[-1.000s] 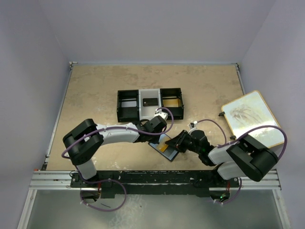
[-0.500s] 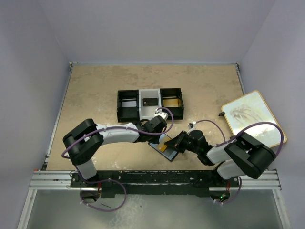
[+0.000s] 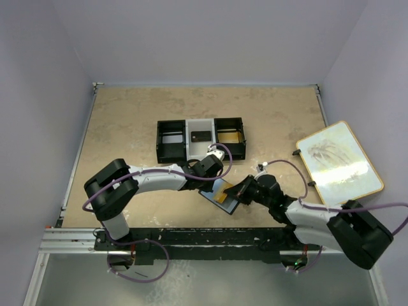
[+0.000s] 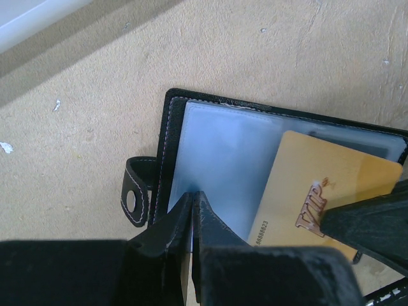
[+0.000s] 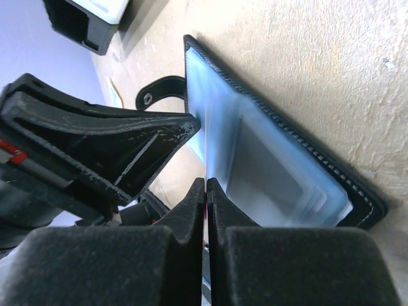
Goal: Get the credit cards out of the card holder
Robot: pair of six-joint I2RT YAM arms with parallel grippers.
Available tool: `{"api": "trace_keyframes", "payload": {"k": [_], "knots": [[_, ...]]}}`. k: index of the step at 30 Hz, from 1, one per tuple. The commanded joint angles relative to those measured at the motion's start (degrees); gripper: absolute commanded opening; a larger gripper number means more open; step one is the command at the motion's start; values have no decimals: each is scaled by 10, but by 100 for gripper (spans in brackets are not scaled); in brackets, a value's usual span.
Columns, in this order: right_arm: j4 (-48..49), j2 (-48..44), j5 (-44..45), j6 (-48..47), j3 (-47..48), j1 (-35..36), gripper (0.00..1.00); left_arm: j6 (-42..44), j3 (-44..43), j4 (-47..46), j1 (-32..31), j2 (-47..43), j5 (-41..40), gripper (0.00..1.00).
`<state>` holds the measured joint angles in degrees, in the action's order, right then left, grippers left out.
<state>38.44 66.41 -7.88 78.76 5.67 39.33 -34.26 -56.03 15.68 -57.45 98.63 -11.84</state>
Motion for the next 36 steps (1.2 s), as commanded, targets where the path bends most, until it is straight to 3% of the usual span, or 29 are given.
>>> {"api": "trace_keyframes", "payload": {"k": [1,6,11,18,25,29,31,36], "knots": [[-80,-78,42,-17,0,0,0,9,5,33,1,11,-11,0],[-152,-179,76,-67,10,1,0,1,7,29,1,-12,-16,1],[-227,-261,144,-131,39,0,0,-2,2,38,1,-51,-42,8],[-282,-298,243,-294,110,0,0,-4,-3,64,3,-114,-99,14],[-294,-222,279,-476,208,-5,0,8,-8,116,29,-176,-182,35],[-306,-131,286,-583,286,-9,0,29,-21,148,60,-202,-226,55],[-310,-86,285,-625,323,-10,0,39,-19,149,93,-221,-215,61],[-322,16,278,-708,403,-23,0,60,-1,150,211,-266,-134,62]]}}
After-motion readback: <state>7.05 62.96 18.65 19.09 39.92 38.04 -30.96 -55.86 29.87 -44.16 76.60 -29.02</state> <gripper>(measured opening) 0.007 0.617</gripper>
